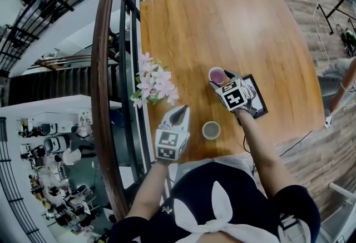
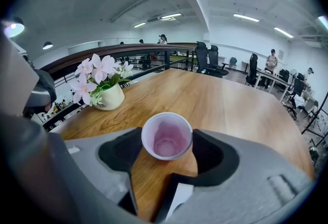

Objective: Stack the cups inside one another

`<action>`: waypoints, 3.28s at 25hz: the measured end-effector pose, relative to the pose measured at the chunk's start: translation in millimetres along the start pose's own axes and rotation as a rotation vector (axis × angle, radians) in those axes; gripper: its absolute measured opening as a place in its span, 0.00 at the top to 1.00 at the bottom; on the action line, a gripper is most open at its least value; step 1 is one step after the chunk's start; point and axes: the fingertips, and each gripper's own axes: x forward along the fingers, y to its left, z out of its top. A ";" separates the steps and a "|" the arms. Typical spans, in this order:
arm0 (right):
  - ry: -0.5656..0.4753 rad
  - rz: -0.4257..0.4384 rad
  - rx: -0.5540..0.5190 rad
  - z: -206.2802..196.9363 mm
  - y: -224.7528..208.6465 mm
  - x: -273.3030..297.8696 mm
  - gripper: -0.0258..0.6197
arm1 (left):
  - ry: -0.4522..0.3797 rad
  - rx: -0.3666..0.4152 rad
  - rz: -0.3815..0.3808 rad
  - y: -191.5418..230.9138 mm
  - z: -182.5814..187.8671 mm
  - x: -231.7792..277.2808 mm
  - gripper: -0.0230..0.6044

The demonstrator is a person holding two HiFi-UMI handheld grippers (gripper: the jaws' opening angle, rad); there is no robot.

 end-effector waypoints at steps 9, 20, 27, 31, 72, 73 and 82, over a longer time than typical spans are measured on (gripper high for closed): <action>-0.044 -0.011 0.002 12.3 0.4 -19.3 0.49 | -0.009 -0.003 0.010 5.3 0.3 -7.1 0.93; -0.148 -0.028 -0.014 31.2 5.6 -58.4 0.49 | -0.019 -0.006 0.020 5.6 -4.9 -14.3 0.94; -0.227 -0.036 -0.026 52.2 13.2 -101.0 0.49 | -0.034 -0.012 0.020 -0.4 -0.2 -25.1 0.93; -0.269 -0.036 -0.038 61.2 19.1 -121.3 0.49 | -0.039 -0.008 0.022 -4.1 -0.2 -29.1 0.94; -0.331 0.124 -0.104 8.1 122.1 -214.6 0.49 | -0.055 -0.003 0.026 -38.6 -15.0 -62.3 0.93; -0.331 0.130 -0.104 5.9 124.6 -215.8 0.49 | -0.054 -0.005 0.028 -38.2 -16.1 -62.8 0.94; -0.284 0.201 -0.091 -19.1 144.6 -210.2 0.49 | -0.042 -0.015 0.036 -36.9 -21.0 -63.0 0.93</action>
